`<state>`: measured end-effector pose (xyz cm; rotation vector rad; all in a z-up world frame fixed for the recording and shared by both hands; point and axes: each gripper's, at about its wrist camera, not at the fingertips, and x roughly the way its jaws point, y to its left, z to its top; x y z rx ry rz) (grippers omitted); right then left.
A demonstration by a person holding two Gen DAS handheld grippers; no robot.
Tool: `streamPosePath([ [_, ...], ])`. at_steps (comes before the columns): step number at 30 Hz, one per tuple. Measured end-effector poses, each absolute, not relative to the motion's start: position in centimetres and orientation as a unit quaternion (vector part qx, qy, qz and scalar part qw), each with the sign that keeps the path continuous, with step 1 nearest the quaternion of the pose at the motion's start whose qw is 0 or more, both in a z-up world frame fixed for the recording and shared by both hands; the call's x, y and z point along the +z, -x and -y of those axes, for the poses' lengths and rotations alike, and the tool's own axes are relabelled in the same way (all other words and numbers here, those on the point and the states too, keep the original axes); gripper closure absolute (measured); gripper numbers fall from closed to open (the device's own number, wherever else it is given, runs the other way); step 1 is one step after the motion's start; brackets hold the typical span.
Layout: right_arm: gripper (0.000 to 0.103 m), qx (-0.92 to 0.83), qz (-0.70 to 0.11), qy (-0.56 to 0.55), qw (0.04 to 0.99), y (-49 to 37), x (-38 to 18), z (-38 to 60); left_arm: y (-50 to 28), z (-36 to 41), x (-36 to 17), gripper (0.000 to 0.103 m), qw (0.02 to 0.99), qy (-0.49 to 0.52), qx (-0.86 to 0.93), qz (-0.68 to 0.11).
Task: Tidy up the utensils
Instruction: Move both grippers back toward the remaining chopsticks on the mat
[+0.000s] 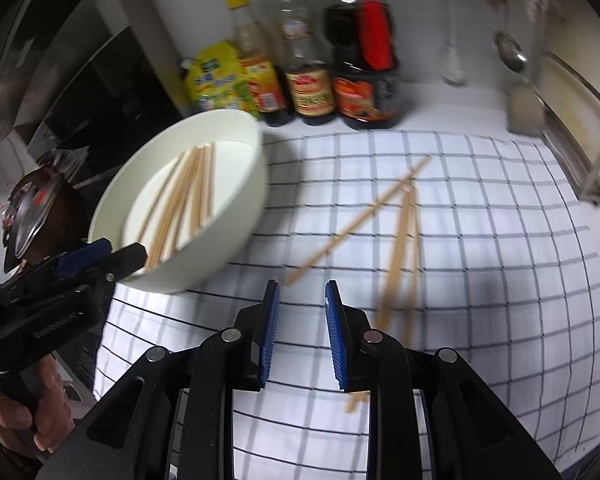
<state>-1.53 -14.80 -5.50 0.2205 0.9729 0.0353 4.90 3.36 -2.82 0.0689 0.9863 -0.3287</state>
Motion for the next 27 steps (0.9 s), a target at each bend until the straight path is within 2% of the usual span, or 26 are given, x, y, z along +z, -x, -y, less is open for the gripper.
streamPosePath([
  [11,0.080,-0.026,-0.485,-0.126,0.865,3.2,-8.5,20.5,-4.1,2.4,-4.8,0.043,0.853,-0.045,-0.198,-0.481],
  [27,0.080,-0.047,-0.485,-0.121,0.865,1.9,-13.3,22.0,-6.3,7.6,-9.0,0.043,0.850,-0.091,-0.220,-0.471],
])
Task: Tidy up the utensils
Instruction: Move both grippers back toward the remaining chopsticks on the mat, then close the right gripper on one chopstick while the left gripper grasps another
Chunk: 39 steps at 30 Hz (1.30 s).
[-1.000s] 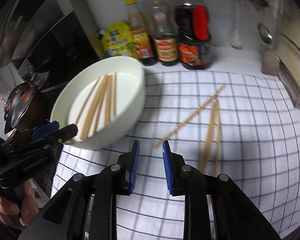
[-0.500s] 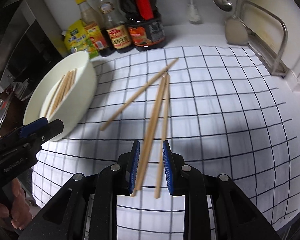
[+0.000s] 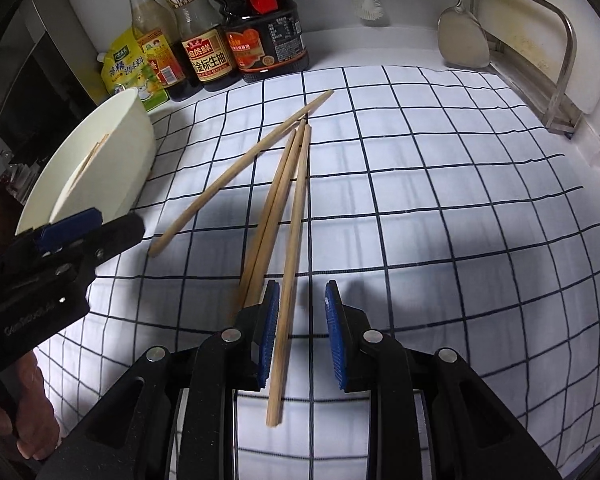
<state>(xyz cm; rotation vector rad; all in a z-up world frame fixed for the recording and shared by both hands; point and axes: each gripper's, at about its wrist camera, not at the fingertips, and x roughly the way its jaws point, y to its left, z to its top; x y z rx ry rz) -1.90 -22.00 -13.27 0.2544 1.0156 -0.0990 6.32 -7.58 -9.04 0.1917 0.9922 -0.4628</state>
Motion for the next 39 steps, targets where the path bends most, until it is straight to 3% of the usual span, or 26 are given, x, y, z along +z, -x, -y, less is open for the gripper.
streamPosePath([
  [14,0.080,-0.077,-0.469,-0.073,0.877,1.4,-14.7,20.5,-8.8,10.5,-11.1,0.043,0.844,-0.114,-0.242,-0.464],
  [16,0.084,-0.080,-0.465,-0.067,0.879,1.4,-14.8,20.3,-9.0,10.7,-11.3,0.043,0.843,-0.118,-0.244,-0.464],
  [18,0.097,-0.086,-0.461,-0.061,0.881,1.4,-14.9,20.2,-9.2,11.0,-11.7,0.043,0.842,-0.122,-0.244,-0.465],
  [39,0.097,-0.133,-0.448,-0.108,0.877,3.9,-14.9,24.3,-11.7,14.1,-13.4,0.043,0.837,-0.158,-0.254,-0.458],
])
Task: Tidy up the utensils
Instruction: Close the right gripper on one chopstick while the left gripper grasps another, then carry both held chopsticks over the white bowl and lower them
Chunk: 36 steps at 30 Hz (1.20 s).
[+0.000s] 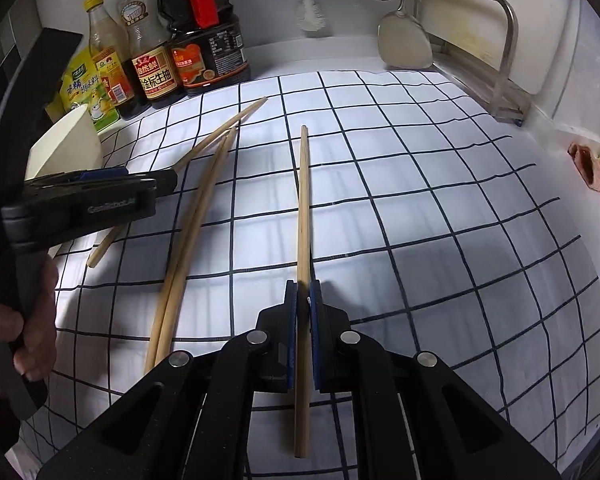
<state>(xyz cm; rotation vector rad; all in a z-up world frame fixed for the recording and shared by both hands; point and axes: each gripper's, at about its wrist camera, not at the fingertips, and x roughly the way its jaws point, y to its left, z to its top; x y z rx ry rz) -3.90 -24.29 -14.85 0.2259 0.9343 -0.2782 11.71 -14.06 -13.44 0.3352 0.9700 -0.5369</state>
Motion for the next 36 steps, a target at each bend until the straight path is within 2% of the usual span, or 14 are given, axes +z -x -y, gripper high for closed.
streamPosePath([
  [5,0.097,-0.135,-0.447,-0.111,0.877,4.1,-14.8,24.5,-11.9,14.4,-13.9,0.045,0.834,-0.168,-0.258,-0.457],
  [8,0.097,-0.137,-0.447,-0.112,0.877,4.2,-14.8,24.6,-11.8,14.6,-13.9,0.064,0.832,-0.170,-0.267,-0.455],
  [10,0.097,-0.136,-0.448,-0.115,0.876,4.1,-14.8,24.7,-11.5,14.9,-13.9,0.090,0.831,-0.175,-0.271,-0.454],
  [16,0.097,-0.131,-0.450,-0.124,0.874,4.4,-14.6,24.9,-10.1,15.0,-13.8,0.096,0.824,-0.173,-0.277,-0.463],
  [26,0.097,-0.111,-0.442,-0.151,0.877,4.9,-12.5,25.3,-7.0,13.9,-11.5,0.096,0.810,-0.133,-0.288,-0.493],
  [36,0.097,-0.093,-0.425,-0.147,0.888,5.9,-8.4,25.3,-5.1,11.5,-7.0,0.096,0.822,-0.105,-0.279,-0.486],
])
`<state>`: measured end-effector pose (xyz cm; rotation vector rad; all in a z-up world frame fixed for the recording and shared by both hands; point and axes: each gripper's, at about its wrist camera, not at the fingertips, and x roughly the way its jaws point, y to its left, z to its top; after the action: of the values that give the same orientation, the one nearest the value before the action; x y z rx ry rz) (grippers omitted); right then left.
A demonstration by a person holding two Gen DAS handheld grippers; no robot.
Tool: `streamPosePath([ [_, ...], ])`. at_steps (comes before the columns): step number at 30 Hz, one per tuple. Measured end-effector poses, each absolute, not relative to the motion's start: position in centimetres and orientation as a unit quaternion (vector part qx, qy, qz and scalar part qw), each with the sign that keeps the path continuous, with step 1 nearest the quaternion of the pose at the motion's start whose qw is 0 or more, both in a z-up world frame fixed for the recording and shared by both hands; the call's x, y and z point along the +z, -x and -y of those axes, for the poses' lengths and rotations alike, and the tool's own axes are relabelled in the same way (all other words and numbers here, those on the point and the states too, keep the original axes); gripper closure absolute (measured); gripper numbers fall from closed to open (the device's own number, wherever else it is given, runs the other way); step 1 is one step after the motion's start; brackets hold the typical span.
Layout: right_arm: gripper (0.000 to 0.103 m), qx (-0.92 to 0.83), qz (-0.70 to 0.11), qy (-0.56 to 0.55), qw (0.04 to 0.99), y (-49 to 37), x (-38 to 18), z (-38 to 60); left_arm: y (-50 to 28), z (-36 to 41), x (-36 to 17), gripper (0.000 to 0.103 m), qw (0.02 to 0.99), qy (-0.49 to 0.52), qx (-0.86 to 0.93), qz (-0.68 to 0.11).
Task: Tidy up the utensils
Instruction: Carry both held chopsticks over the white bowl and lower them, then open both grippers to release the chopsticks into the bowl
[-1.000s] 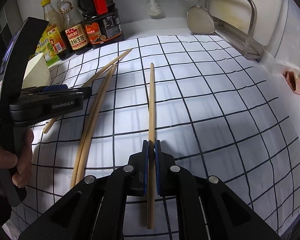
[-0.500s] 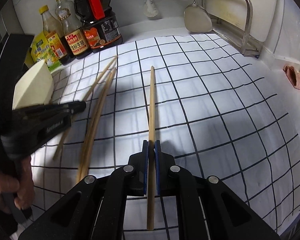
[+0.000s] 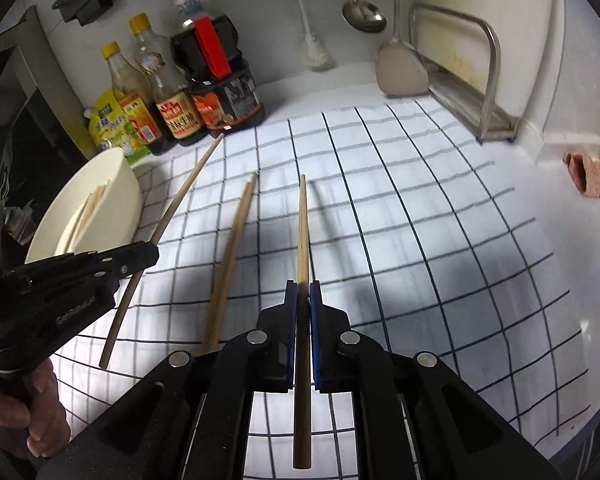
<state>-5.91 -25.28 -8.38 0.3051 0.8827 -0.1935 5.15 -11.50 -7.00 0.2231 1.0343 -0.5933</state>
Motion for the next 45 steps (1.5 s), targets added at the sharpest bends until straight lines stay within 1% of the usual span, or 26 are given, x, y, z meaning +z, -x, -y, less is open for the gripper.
streamPosePath([
  [10,0.097,-0.055,-0.393,-0.131,0.908,4.3,-3.6,23.0,-5.3,7.4,-1.9,0.096,0.850,-0.070,-0.252,-0.457],
  [19,0.097,0.028,-0.369,-0.102,0.923,-0.7,-0.8,15.9,-7.3,-0.8,0.7,0.096,0.878,-0.040,-0.181,-0.440],
  [23,0.097,0.067,-0.374,-0.095,0.920,-3.6,-0.9,12.2,-8.6,-4.6,0.4,0.096,0.884,-0.030,-0.144,-0.444],
  [30,0.097,0.105,-0.406,-0.085,0.904,-8.4,-2.8,6.5,-11.3,-9.7,-2.2,0.096,0.879,-0.022,-0.099,-0.466],
  [37,0.097,0.116,-0.439,-0.065,0.889,-12.8,-4.8,2.7,-14.1,-11.7,-4.9,0.096,0.864,-0.014,-0.087,-0.496],
  [45,0.097,0.111,-0.470,-0.071,0.873,-15.8,-7.3,1.7,-16.5,-12.2,-7.8,0.096,0.848,-0.012,-0.085,-0.523],
])
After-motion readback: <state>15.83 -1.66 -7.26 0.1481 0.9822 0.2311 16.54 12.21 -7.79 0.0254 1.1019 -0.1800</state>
